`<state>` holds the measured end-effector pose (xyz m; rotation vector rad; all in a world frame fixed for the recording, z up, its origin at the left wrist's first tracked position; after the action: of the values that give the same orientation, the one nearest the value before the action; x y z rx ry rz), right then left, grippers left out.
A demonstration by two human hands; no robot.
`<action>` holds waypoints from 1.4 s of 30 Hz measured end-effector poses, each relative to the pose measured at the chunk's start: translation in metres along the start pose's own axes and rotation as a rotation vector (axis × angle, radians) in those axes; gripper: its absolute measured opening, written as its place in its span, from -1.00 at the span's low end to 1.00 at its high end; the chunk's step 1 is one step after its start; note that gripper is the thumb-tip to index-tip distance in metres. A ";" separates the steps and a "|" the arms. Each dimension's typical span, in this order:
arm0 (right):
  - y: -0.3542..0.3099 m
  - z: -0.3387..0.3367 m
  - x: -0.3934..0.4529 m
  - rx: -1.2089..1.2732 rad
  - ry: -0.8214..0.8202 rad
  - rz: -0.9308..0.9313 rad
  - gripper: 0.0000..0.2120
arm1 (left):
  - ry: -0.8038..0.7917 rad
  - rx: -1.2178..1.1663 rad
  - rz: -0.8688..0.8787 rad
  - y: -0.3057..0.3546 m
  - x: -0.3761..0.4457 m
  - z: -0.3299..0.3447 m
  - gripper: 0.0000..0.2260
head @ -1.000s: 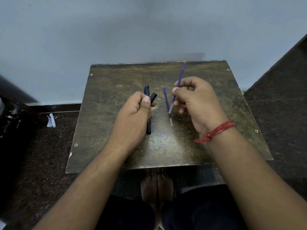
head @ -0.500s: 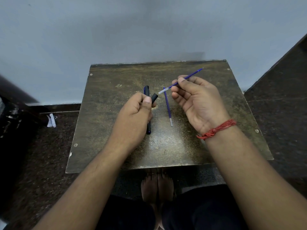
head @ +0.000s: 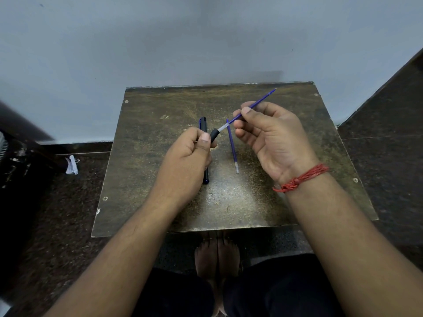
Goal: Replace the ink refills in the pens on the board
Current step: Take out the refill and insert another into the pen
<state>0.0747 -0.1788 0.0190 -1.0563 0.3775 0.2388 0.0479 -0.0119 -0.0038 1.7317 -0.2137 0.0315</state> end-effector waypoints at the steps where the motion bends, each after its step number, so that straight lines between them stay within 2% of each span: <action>1: 0.001 0.002 0.000 -0.023 -0.006 -0.005 -0.92 | 0.000 -0.003 -0.001 0.000 0.000 0.000 -0.69; 4: 0.001 0.006 -0.001 -0.122 -0.025 -0.031 -0.92 | 0.002 -0.023 -0.005 -0.001 0.000 0.000 -0.71; 9: 0.007 0.014 -0.003 -0.438 -0.089 -0.023 -0.93 | 0.001 -0.029 0.004 -0.001 0.000 0.001 -0.76; 16: -0.003 0.004 -0.003 -0.361 0.042 -0.089 -0.90 | -0.010 -0.040 0.007 -0.002 0.000 0.001 -0.72; 24: 0.009 0.013 -0.003 -0.517 -0.024 -0.045 -0.91 | -0.015 -0.036 0.018 -0.001 0.000 0.001 -0.73; 28: 0.011 0.011 -0.003 -0.585 -0.049 -0.006 -0.79 | -0.003 -0.026 0.023 -0.002 0.000 0.000 -0.72; 31: -0.008 -0.008 -0.002 -0.653 0.121 -0.093 -0.82 | 0.007 -0.010 0.018 -0.003 0.001 -0.001 -0.70; 34: -0.035 -0.035 -0.002 -0.895 0.431 -0.279 -0.92 | 0.015 0.010 0.018 -0.003 0.000 -0.003 -0.71; 36: -0.045 -0.046 -0.003 -1.042 0.562 -0.315 -0.93 | 0.018 0.017 0.023 -0.002 -0.001 -0.003 -0.70; 38: -0.047 -0.049 -0.002 -1.210 0.619 -0.304 -0.95 | 0.017 0.021 0.026 -0.002 -0.001 -0.003 -0.70; 42: -0.038 -0.043 0.002 -1.483 0.625 -0.251 -0.95 | 0.019 0.039 0.027 0.001 -0.001 -0.004 -0.66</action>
<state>0.0822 -0.2344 0.0299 -2.6458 0.6293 -0.1045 0.0470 -0.0080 -0.0027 1.7667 -0.2241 0.0720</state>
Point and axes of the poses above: each hand's wrist, its own x-axis towards the middle knuckle, its own z-axis out of the palm, y = z × x, the point moved 6 cm from there along x, towards the middle knuckle, and after that the axes turned 13 degrees about z, right-handed, at the moved point
